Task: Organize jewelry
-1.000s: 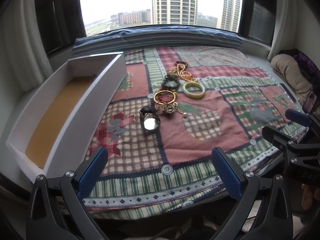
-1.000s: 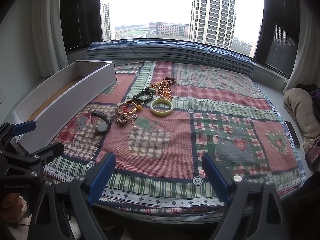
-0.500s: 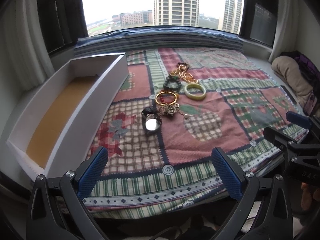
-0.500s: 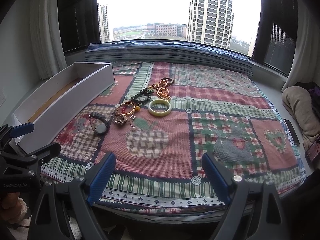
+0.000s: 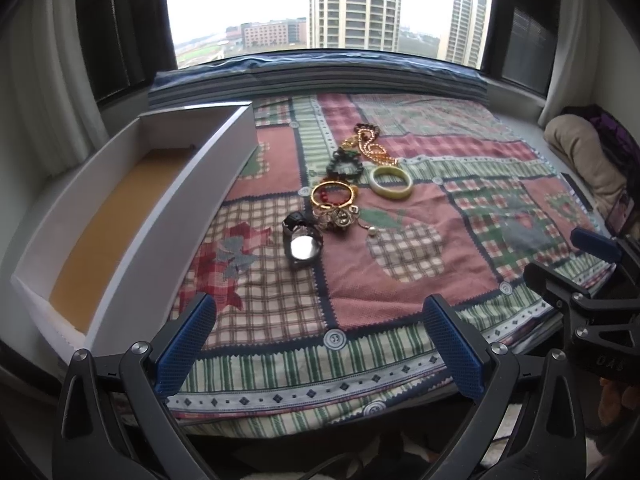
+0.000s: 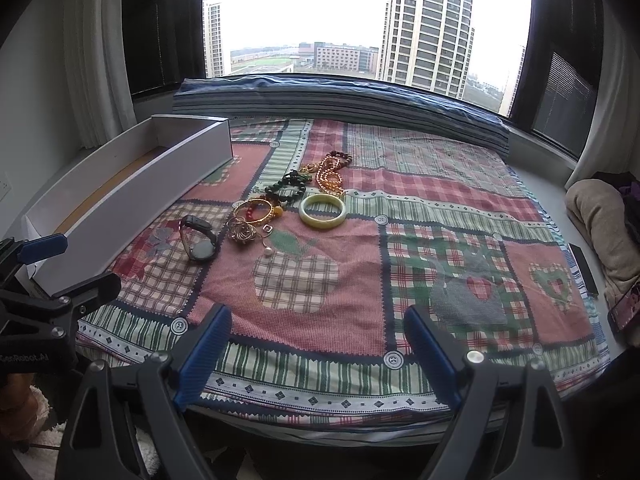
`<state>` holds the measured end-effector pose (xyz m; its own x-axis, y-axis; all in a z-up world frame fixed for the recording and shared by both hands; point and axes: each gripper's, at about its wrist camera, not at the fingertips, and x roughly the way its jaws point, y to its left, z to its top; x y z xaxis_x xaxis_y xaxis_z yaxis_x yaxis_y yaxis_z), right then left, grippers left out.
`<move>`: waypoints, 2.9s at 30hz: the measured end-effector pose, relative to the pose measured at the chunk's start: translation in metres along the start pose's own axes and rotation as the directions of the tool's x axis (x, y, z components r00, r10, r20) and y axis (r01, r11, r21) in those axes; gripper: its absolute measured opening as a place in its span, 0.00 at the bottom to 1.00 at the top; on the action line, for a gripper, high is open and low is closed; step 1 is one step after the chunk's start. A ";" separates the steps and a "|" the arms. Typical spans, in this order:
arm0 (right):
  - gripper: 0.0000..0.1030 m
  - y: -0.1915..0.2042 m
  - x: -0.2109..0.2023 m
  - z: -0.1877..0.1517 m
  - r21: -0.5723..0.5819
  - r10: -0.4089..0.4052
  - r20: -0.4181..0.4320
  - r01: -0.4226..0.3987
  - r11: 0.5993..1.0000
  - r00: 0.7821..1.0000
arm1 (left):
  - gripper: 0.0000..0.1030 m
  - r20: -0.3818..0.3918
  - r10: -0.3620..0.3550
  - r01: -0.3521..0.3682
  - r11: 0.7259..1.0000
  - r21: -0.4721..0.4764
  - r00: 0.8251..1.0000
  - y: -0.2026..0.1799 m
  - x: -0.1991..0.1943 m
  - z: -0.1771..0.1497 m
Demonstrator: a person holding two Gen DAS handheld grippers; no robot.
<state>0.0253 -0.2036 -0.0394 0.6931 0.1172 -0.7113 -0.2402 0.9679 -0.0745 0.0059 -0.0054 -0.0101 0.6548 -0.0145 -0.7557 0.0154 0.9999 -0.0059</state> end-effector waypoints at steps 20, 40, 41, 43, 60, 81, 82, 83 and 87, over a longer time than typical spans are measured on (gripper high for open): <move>0.87 -0.003 0.001 -0.001 0.013 -0.001 -0.004 0.001 1.000 1.000 | 1.00 -0.003 -0.003 0.003 1.000 -0.008 1.000 0.001 -0.002 0.000; 0.87 -0.002 0.001 -0.001 0.016 -0.001 -0.006 0.001 1.000 1.000 | 1.00 -0.008 -0.001 0.001 1.000 -0.009 1.000 0.003 0.000 0.001; 0.87 -0.001 0.001 -0.001 0.015 -0.001 -0.007 0.001 1.000 1.000 | 1.00 -0.008 -0.001 0.001 1.000 -0.009 1.000 0.003 -0.001 0.001; 0.87 -0.002 0.001 -0.001 0.016 -0.001 -0.005 0.001 1.000 1.000 | 1.00 -0.008 -0.001 0.001 1.000 -0.009 1.000 0.003 -0.001 0.001; 0.87 -0.001 0.000 0.000 0.020 0.000 -0.005 0.000 1.000 1.000 | 1.00 -0.007 0.000 0.000 1.000 -0.008 1.000 0.004 0.000 0.000; 0.87 -0.004 0.001 -0.002 0.036 0.018 -0.016 -0.018 0.999 1.000 | 1.00 -0.010 0.000 -0.001 1.000 -0.004 1.000 0.003 0.001 -0.001; 0.87 -0.004 0.001 -0.002 0.036 0.019 -0.016 -0.018 0.999 1.000 | 1.00 -0.009 0.000 0.000 1.000 -0.005 1.000 0.003 0.001 -0.001; 0.87 -0.004 0.001 -0.002 0.037 0.019 -0.016 -0.018 0.999 1.000 | 1.00 -0.008 0.000 0.000 1.000 -0.006 1.000 0.003 0.000 -0.001; 0.87 -0.003 0.002 -0.003 0.040 0.026 -0.022 -0.026 0.999 0.999 | 1.00 0.000 -0.013 0.013 1.000 -0.016 1.000 0.004 -0.002 -0.001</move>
<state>0.0249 -0.2074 -0.0425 0.6717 0.1379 -0.7279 -0.2305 0.9727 -0.0284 0.0036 -0.0012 -0.0096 0.6548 -0.0272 -0.7553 0.0116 0.9996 -0.0259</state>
